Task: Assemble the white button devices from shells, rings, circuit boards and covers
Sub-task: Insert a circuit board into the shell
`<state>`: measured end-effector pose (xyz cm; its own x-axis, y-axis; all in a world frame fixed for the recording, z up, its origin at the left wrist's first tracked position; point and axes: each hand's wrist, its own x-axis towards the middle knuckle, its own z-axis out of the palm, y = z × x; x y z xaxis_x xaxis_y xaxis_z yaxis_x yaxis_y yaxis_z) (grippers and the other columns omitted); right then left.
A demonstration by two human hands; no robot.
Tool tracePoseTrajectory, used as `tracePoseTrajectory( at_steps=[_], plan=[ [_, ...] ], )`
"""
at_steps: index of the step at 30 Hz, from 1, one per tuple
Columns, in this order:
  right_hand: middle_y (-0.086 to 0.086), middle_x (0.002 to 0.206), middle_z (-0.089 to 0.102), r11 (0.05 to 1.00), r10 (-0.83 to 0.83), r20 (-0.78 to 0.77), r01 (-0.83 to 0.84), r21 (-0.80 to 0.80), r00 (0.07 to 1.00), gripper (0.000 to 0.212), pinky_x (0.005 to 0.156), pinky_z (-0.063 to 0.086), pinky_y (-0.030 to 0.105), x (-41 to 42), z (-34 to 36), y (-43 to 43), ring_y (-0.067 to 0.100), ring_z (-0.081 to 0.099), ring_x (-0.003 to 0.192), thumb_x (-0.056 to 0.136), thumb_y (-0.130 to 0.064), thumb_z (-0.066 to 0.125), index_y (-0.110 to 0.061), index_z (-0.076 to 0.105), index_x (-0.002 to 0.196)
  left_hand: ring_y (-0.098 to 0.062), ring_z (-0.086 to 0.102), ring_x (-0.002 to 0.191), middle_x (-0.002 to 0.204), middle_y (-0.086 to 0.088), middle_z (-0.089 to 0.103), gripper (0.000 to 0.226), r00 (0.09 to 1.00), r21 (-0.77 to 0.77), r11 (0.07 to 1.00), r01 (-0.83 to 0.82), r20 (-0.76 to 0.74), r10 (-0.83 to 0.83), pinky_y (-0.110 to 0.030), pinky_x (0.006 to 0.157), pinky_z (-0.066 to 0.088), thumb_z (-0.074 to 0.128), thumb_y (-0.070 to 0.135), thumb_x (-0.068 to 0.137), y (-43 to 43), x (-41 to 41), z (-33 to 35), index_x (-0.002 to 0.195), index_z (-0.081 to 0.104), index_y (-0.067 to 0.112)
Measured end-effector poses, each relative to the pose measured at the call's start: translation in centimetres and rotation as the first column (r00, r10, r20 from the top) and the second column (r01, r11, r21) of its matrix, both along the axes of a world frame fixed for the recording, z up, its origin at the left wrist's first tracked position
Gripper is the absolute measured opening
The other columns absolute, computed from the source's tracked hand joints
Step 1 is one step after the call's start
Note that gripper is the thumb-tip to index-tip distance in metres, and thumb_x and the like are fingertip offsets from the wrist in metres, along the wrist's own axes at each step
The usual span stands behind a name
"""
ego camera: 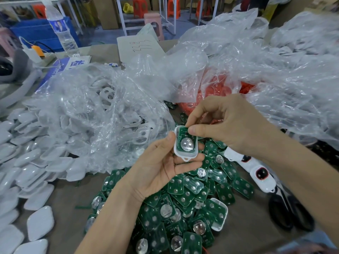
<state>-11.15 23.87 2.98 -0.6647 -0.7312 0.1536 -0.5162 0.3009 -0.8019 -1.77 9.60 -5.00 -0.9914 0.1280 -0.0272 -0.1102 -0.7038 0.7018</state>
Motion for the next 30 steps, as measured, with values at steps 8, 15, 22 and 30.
tracePoseTrajectory(
  at_steps=[8, 15, 22, 30],
  plan=[
    [-0.006, 0.07, 0.068, 1.0, -0.012, -0.026, 0.013, 0.015, 1.0, 0.019, 0.064, 0.054, 0.026, 0.1, -0.3, -0.1, 0.012, 0.062, 0.062, 0.074, -0.013, 0.079, -0.027, 0.066, 0.075, -0.025, 0.074, 0.087, 0.101, -0.019, 0.073, 0.046, 1.0, 0.002, 1.0, 0.008, -0.004, -0.008, -0.03, 0.073, 0.06, 0.083, 0.041, 0.07, -0.1, 0.1, 0.1, 0.102, 0.076, 0.008],
    [-0.009, 0.069, 0.065, 0.995, -0.005, 0.019, 0.003, 0.104, 1.0, 0.021, 0.052, 0.049, 0.014, -0.2, -1.0, -0.3, 0.002, 0.061, 0.05, 0.077, -0.012, 0.078, -0.027, 0.067, 0.086, -0.029, 0.073, 0.088, 0.105, -0.023, 0.071, 0.03, 0.999, -0.077, 0.997, -0.024, 0.029, 0.026, -0.028, 0.072, 0.06, 0.061, 0.025, 0.084, -0.3, 0.1, 0.0, 0.103, 0.075, 0.006],
    [-0.01, 0.066, 0.071, 0.989, -0.004, 0.087, -0.009, 0.146, 0.996, 0.005, 0.058, 0.051, 0.012, -1.1, -2.3, -0.5, 0.004, 0.066, 0.058, 0.083, -0.017, 0.073, -0.018, 0.073, 0.088, -0.026, 0.072, 0.094, 0.111, -0.023, 0.07, 0.029, 0.999, -0.219, 0.975, -0.029, 0.005, 0.031, -0.024, 0.077, 0.058, 0.052, 0.002, 0.088, -0.6, 0.0, -0.3, 0.106, 0.074, 0.004],
    [0.005, 0.077, 0.075, 0.986, 0.027, 0.265, -0.069, 0.151, 0.964, 0.005, 0.069, 0.056, 0.026, -1.9, -3.5, -0.6, 0.008, 0.064, 0.063, 0.086, -0.009, 0.069, -0.009, 0.073, 0.089, -0.03, 0.07, 0.102, 0.112, -0.016, 0.072, 0.031, 0.998, -0.411, 0.909, -0.066, -0.004, 0.07, -0.024, 0.082, 0.056, 0.046, -0.004, 0.098, -0.4, -0.1, -0.7, 0.119, 0.063, 0.012]
  ],
)
